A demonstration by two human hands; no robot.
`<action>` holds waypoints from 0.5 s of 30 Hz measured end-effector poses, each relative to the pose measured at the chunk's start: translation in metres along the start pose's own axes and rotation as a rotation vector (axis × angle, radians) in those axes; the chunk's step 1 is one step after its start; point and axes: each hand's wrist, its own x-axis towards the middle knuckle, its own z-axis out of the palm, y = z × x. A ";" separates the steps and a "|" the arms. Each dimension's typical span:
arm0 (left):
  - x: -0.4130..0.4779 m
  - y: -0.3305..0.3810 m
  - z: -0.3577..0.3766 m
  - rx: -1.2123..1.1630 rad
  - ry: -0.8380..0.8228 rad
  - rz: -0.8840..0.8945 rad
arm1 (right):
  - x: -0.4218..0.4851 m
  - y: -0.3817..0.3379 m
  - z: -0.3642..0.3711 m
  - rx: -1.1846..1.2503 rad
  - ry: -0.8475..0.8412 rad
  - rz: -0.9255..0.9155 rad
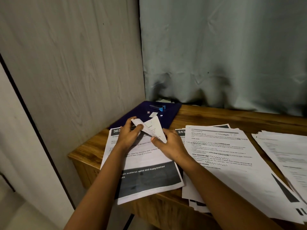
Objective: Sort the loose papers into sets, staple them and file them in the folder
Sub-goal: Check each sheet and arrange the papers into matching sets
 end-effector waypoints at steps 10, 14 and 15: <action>0.002 0.000 0.001 -0.007 -0.018 0.012 | -0.005 -0.003 0.000 -0.035 0.045 -0.087; 0.005 -0.004 0.000 0.020 -0.028 0.004 | -0.004 -0.002 -0.001 -0.038 0.048 -0.097; 0.005 -0.004 0.000 0.024 -0.031 0.006 | -0.004 -0.002 -0.001 -0.035 0.047 -0.103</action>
